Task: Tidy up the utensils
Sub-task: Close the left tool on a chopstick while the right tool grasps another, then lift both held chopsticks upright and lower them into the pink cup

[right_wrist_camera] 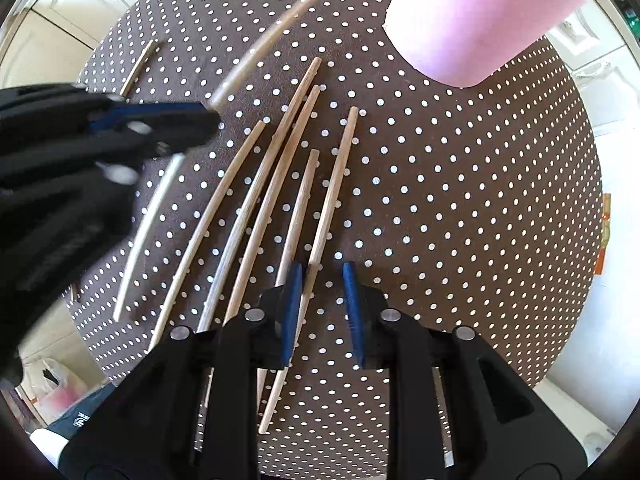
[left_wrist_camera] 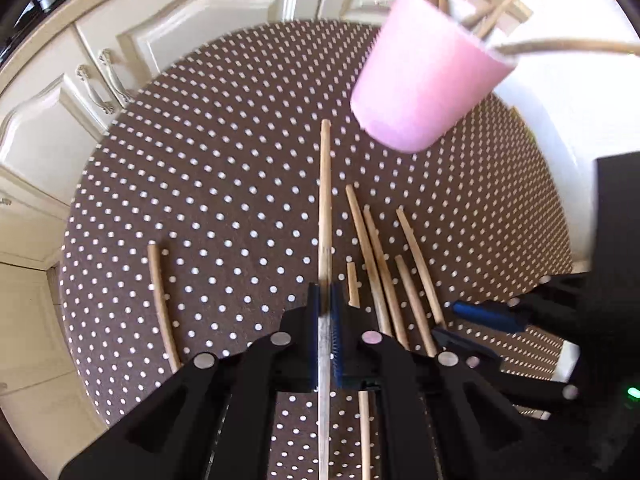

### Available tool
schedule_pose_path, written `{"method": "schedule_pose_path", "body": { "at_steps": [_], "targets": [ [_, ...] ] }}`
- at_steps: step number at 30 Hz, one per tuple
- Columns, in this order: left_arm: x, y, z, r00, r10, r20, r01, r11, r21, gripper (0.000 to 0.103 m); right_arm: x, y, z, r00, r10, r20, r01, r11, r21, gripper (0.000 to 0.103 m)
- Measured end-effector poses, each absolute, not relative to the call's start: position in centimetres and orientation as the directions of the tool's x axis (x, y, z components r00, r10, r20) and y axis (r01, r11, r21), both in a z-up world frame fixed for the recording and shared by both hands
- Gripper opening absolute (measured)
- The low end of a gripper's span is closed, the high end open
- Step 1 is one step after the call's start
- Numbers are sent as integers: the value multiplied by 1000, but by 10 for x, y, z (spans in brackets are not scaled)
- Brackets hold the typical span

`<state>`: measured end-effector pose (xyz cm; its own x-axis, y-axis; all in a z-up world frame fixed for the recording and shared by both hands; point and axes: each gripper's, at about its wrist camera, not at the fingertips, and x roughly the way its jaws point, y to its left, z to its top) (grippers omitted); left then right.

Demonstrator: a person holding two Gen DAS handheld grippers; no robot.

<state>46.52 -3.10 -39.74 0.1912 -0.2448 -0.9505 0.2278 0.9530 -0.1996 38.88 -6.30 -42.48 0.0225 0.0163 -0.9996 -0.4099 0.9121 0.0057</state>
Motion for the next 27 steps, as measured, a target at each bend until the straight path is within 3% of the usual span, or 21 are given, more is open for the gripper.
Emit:
{"method": "schedule_pose_path", "body": {
  "at_steps": [4,14,27],
  "targets": [
    [458,-22,-378,246,-265,-932,212,953,-215,6,389,-72,-427,23,54,-998,-369,928,41,6],
    [430,12,-318,477,-387,-790,230,922,-313,6,390,-113,-424,38,283,-958,-210,940,269,5],
    [422,-8,-269,679,-448,-582,227,882,-413,6,371,-202,-353,355,432,-829,-133,901,412,5]
  ]
}}
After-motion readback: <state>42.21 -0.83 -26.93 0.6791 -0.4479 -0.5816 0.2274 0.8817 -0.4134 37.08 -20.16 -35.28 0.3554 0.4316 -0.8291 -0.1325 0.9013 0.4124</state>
